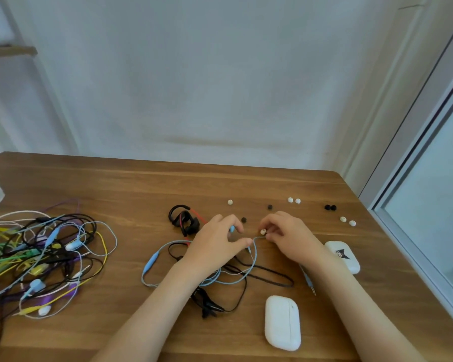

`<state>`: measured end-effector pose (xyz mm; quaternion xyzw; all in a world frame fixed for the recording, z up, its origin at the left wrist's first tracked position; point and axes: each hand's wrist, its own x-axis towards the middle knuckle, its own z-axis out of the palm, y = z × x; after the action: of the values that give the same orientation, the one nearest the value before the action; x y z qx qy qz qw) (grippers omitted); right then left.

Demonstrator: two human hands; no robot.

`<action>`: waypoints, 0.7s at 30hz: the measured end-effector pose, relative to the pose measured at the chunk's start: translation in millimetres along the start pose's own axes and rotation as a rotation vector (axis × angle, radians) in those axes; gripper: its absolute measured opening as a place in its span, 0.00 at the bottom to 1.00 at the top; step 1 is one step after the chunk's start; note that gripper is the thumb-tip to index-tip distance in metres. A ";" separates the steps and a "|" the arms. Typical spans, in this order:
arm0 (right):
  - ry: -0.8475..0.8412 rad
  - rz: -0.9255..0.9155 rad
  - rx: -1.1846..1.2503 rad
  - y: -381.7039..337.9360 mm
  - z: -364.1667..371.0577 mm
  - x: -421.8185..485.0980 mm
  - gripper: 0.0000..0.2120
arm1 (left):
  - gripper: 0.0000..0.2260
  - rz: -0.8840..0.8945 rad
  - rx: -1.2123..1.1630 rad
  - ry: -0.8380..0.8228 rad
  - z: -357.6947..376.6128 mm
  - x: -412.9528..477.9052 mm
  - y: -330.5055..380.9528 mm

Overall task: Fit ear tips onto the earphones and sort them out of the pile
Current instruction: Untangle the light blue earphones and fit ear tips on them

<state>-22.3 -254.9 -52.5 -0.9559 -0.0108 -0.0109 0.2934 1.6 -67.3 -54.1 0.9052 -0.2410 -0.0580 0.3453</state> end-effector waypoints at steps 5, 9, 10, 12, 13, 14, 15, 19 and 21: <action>0.055 -0.061 -0.036 -1.8 5.5 0.7 0.07 | 0.08 0.030 0.119 -0.129 3.2 4.9 2.8; 0.207 -0.115 0.129 -11.8 11.0 -1.5 0.05 | 0.08 0.054 0.060 -0.075 2.5 5.9 2.4; 0.216 -0.109 0.188 -15.1 13.5 -2.3 0.05 | 0.08 0.050 0.017 -0.043 1.8 5.5 1.8; 0.217 -0.086 0.326 -22.6 18.9 -3.6 0.06 | 0.07 0.035 -0.058 0.025 0.6 3.5 0.2; 0.213 -0.069 0.407 -26.1 21.3 -3.1 0.06 | 0.07 0.029 -0.086 0.064 0.2 3.3 -0.4; 0.203 -0.042 0.490 -29.1 24.8 -4.4 0.06 | 0.07 0.023 -0.121 0.104 1.2 2.0 -1.4; 0.194 -0.014 0.566 -32.1 26.8 -4.3 0.05 | 0.07 0.018 -0.162 0.145 0.8 2.5 -2.3; 0.136 0.037 0.843 -36.7 30.0 -6.3 0.06 | 0.06 0.056 -0.330 0.166 1.7 2.8 -6.8; 0.092 0.020 0.932 -35.0 28.0 -7.2 0.06 | 0.06 0.072 -0.384 0.162 2.1 1.7 -6.6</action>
<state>-30.1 -210.4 -56.3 -0.7209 0.0078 -0.0443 0.6916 5.1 -65.1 -59.8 0.8153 -0.2291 -0.0176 0.5315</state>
